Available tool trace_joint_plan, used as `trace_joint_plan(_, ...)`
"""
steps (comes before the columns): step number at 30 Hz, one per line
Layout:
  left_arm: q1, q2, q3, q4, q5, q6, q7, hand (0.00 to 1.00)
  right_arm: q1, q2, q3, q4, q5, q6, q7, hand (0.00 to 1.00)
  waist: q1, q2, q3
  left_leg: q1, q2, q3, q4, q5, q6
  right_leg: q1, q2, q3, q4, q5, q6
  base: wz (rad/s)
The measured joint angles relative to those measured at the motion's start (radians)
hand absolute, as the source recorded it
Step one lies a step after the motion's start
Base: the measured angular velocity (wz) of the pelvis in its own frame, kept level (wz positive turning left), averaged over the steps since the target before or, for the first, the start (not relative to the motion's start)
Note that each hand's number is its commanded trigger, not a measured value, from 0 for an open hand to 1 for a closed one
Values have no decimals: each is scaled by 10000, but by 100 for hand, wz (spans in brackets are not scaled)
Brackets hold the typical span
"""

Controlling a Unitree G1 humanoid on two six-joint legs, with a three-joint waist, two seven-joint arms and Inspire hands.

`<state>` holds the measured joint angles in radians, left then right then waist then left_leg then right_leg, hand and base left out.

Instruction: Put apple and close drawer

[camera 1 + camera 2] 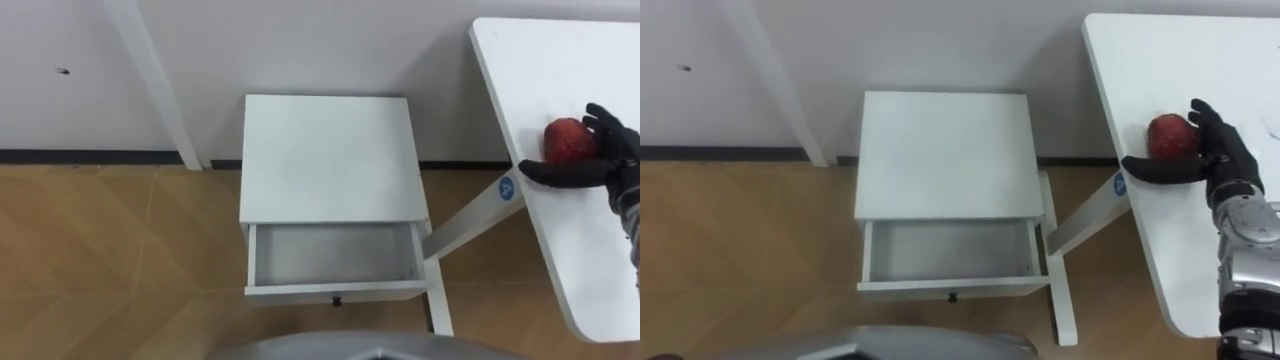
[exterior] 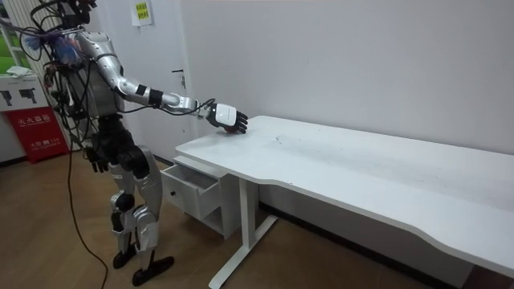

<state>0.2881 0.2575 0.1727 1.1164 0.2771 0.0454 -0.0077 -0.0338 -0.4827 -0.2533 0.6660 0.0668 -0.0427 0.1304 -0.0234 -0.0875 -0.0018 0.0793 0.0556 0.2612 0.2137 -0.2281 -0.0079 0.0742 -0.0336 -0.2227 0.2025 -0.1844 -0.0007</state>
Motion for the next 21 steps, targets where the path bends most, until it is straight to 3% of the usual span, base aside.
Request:
trace_joint_plan(6, -13, -24, 0, -1, 4, 6, -64, 0, -59, -111, -73, 347, -272, -6, -108, 100, 26, -48, -28, -26, 14, -132, 92, -1, -1, 17, -2, -126, 0, -2, -4, 7)
trace_joint_plan(13, -118, -24, 7, 0, 7, 3, -222, 0, -42, -99, 4, 406, -570, 28, 97, 100, 53, -72, 17, -59, 12, -180, 94, -3, 0, 109, -28, -251, -14, -4, -5, 2)
trace_joint_plan(21, -257, -21, 10, 2, 10, -9, -221, 0, -44, -102, 9, 405, -1106, 18, 199, 100, 91, -137, 3, -183, 17, -242, 155, -3, 0, 73, -35, -500, -10, -4, -5, 3)
